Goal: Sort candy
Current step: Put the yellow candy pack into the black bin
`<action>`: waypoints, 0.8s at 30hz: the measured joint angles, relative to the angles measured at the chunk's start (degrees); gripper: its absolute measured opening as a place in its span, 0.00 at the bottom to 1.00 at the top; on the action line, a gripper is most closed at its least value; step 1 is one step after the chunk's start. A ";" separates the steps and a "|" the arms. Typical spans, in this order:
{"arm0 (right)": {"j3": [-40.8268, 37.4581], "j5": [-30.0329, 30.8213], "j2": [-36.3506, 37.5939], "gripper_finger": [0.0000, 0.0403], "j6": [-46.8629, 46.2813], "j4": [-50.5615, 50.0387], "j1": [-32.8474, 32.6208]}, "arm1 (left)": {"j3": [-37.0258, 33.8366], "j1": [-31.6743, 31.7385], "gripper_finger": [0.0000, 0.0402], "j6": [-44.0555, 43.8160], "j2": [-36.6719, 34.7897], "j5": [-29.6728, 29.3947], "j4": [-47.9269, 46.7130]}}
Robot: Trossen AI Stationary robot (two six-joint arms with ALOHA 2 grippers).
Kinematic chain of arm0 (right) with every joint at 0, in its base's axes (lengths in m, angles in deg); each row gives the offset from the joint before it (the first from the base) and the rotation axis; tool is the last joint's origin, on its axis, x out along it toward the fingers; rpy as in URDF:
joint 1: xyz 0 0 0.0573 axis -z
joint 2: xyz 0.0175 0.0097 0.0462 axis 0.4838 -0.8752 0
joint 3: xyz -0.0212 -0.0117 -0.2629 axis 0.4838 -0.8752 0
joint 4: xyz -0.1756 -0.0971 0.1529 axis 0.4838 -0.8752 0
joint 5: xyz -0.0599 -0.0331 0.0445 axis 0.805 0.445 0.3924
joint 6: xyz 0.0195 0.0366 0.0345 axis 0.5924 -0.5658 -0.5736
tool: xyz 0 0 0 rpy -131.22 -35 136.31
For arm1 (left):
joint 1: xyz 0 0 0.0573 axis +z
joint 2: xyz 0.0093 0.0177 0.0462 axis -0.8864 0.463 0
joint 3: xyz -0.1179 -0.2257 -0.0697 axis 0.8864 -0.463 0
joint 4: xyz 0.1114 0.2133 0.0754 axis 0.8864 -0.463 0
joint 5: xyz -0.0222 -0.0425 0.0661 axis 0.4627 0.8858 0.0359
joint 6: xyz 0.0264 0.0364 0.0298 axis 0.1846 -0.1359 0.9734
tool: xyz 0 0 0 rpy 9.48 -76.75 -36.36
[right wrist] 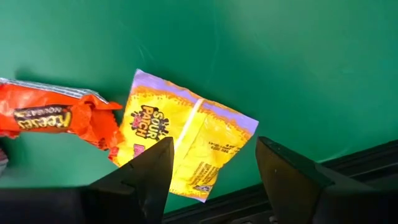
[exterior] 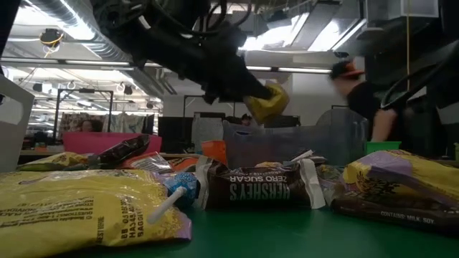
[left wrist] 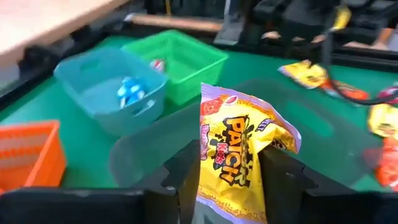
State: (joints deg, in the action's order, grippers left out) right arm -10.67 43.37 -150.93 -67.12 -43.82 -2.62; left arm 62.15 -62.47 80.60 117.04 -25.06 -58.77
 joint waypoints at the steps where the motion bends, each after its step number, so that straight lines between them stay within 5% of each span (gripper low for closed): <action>1: 0.00 -0.02 0.00 0.56 0.29 0.03 0.01 | -0.02 0.24 0.36 -2.41 0.00 0.12 -0.24; 8: 0.00 -0.55 0.01 0.56 0.85 0.06 0.02 | 1.03 -0.51 0.37 -11.57 -0.66 8.80 1.21; 14: 0.00 -0.52 0.01 0.56 0.98 0.05 0.02 | 1.11 -0.36 0.40 -11.08 -0.64 8.03 -2.37; 24: 0.00 -0.52 0.01 0.56 0.98 0.02 0.02 | 1.11 -0.34 0.59 -8.49 -0.63 3.94 -3.47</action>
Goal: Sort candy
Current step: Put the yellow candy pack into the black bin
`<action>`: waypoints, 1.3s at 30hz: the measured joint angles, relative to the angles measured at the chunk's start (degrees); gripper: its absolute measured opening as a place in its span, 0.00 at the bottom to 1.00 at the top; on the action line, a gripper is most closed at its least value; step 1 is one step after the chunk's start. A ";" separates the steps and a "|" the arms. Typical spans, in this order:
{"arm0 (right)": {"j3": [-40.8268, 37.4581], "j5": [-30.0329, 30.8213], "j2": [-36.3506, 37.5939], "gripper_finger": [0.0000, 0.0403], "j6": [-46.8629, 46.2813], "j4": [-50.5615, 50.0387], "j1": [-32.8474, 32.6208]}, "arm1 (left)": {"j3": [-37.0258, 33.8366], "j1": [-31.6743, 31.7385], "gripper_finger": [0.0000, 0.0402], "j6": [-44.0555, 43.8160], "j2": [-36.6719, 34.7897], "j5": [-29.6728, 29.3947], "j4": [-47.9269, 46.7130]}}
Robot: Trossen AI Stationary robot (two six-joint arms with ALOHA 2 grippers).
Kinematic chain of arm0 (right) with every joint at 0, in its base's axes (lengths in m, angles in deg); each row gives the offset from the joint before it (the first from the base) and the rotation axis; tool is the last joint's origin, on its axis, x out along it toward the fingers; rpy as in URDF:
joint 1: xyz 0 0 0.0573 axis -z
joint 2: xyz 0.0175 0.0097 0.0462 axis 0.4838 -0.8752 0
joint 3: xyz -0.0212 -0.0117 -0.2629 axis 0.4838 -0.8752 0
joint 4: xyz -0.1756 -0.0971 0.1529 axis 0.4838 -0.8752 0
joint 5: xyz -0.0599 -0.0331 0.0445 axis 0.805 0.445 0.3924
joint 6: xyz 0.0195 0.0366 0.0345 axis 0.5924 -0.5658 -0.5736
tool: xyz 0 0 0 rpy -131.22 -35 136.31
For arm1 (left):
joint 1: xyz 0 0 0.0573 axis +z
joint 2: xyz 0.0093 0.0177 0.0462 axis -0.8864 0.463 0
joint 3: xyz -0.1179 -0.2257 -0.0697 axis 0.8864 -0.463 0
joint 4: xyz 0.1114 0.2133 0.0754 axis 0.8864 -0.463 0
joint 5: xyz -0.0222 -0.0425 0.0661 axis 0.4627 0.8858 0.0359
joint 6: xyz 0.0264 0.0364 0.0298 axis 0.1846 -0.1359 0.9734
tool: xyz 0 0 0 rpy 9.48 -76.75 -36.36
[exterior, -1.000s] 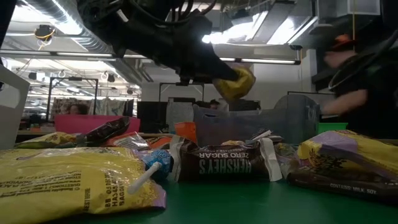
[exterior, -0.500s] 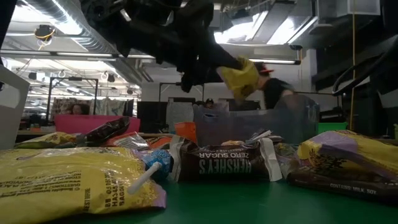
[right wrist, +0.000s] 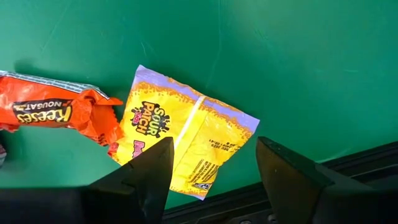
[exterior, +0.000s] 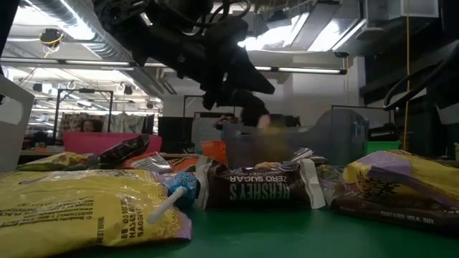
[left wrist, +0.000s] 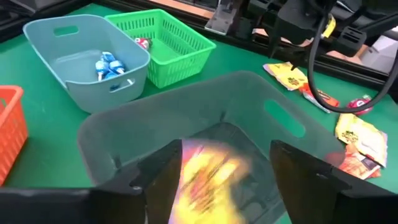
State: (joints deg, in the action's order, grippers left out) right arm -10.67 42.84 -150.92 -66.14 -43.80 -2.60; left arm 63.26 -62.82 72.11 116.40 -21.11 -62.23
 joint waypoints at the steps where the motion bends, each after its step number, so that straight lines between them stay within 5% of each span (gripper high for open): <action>1: 0.00 0.00 -0.01 0.56 0.00 -0.02 0.00 | 0.00 -0.01 0.59 0.01 0.00 0.01 -0.06; 17: 0.00 1.55 -0.55 0.56 0.07 0.02 0.01 | 0.02 0.01 0.59 0.02 0.00 -0.01 -0.02; 29: 0.31 0.79 -10.26 0.56 2.87 6.00 0.04 | 0.02 0.01 0.59 0.00 0.00 -0.01 0.00; 39: 0.22 -0.09 -12.02 0.29 2.99 6.52 0.04 | 0.02 0.01 0.59 0.00 0.02 -0.01 0.00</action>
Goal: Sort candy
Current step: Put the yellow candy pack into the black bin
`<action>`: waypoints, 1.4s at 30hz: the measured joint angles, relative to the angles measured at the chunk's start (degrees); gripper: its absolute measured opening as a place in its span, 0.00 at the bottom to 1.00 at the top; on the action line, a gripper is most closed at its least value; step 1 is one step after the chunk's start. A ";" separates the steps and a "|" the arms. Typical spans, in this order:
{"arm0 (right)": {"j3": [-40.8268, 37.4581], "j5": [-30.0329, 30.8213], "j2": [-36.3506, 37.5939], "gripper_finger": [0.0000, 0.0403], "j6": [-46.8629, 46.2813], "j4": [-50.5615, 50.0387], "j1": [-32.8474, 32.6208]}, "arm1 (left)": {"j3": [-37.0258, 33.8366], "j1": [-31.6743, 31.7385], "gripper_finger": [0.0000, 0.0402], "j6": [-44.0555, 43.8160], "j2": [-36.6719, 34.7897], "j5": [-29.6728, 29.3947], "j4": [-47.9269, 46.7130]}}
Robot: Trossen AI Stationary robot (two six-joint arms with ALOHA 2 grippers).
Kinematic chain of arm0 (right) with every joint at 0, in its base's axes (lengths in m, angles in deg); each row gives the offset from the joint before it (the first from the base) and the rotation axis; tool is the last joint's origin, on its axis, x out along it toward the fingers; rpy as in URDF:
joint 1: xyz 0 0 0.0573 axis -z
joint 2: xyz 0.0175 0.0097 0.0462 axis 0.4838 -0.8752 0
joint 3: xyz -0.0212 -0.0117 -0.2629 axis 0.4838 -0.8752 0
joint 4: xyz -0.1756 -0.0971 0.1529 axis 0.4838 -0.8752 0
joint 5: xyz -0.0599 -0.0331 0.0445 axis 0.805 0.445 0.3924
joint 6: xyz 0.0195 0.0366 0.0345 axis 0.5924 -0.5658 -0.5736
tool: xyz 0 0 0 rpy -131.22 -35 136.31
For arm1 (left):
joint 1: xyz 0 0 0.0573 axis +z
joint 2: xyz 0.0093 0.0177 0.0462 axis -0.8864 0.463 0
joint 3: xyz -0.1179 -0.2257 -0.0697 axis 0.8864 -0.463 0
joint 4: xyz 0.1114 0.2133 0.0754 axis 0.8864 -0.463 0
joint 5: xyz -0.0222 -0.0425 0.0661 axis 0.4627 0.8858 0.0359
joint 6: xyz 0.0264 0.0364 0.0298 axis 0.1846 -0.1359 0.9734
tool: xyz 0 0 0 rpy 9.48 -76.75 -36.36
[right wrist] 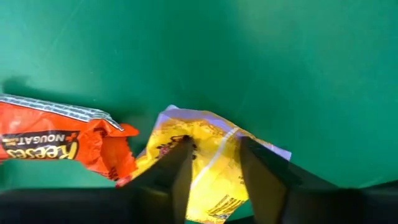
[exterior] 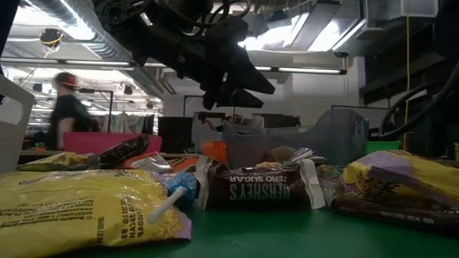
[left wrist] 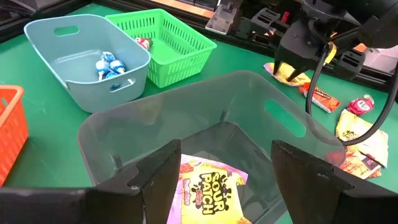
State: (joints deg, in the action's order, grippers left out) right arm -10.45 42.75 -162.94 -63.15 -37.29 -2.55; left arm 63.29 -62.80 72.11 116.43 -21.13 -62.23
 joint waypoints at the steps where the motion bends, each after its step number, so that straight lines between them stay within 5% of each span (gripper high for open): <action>1: -0.03 0.02 0.00 0.26 0.04 -0.07 0.00 | 0.00 0.00 0.59 0.02 0.00 0.00 0.00; 9: 1.02 0.35 0.03 0.02 2.11 -1.35 0.00 | 0.07 -0.02 0.59 8.52 -1.59 -0.21 -0.24; 19: 10.92 4.39 -0.04 0.01 7.00 -7.75 0.00 | 0.09 -0.02 0.59 9.04 -9.72 -0.24 -13.72; 28: 23.37 19.88 -0.04 0.01 12.01 -15.42 0.00 | 0.06 -1.70 0.59 8.42 -17.60 0.08 -34.25; 35: 27.47 36.16 -0.02 0.01 25.04 -4.51 3.17 | 0.05 -3.23 0.59 -0.96 -23.37 0.02 -49.21; 42: 27.47 36.18 -0.26 0.01 44.54 14.53 10.45 | 0.04 -5.36 0.59 -10.45 -24.79 0.03 -63.58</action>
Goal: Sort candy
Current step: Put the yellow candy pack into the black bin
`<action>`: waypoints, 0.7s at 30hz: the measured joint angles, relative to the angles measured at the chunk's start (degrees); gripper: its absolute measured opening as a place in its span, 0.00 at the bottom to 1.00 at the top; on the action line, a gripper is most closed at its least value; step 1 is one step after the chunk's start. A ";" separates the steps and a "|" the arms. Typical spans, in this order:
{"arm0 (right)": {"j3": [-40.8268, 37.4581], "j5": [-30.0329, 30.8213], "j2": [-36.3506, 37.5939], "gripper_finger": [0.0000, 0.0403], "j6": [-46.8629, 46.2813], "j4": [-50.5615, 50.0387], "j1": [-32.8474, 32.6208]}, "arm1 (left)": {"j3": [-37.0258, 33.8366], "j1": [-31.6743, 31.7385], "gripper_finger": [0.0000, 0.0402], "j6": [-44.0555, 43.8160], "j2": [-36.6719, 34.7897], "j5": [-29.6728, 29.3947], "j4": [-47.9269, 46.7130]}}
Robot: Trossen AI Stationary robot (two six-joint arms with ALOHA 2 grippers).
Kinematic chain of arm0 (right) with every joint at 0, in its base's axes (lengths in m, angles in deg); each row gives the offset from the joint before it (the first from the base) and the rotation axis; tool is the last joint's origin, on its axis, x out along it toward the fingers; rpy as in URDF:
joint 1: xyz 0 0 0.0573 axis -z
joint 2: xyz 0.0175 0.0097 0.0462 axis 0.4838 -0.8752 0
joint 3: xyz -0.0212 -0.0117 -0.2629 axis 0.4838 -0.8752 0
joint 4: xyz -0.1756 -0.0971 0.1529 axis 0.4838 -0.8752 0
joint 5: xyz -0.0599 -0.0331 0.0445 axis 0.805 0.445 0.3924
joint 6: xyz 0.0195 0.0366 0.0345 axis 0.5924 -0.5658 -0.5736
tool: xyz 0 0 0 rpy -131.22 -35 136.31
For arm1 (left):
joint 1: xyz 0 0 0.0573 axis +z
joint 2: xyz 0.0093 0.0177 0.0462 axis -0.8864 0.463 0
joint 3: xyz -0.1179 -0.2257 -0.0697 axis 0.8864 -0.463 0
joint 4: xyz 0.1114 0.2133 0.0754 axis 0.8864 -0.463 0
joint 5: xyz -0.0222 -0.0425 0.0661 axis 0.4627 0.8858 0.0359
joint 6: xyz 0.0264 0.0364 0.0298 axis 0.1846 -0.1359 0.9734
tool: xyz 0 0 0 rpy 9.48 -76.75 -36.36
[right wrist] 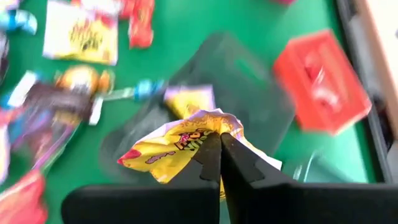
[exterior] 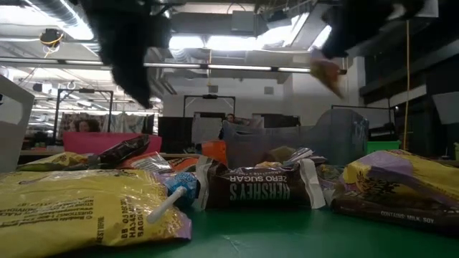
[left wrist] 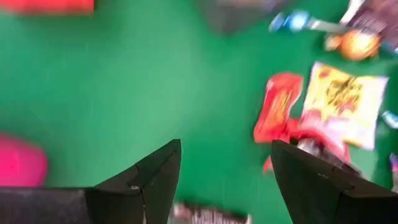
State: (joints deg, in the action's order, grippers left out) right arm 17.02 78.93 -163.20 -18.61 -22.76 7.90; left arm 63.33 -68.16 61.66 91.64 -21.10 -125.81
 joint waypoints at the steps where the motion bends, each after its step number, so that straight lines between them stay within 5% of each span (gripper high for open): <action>1: 0.00 0.00 -0.10 0.01 1.99 1.73 0.91 | 0.00 -0.31 0.59 -1.95 0.00 0.00 -1.97; 11: 0.00 -0.59 -0.42 0.01 9.30 6.27 9.28 | 0.00 -2.70 0.59 -17.40 0.20 -0.01 -16.04; 21: 0.00 -12.54 -0.42 0.01 9.32 6.38 13.35 | 0.00 -2.71 0.59 -20.20 0.20 -0.03 -21.07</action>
State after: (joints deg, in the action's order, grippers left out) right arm 17.02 66.38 -163.62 -9.29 -16.37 21.25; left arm 63.33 -70.87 41.47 91.84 -21.13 -146.87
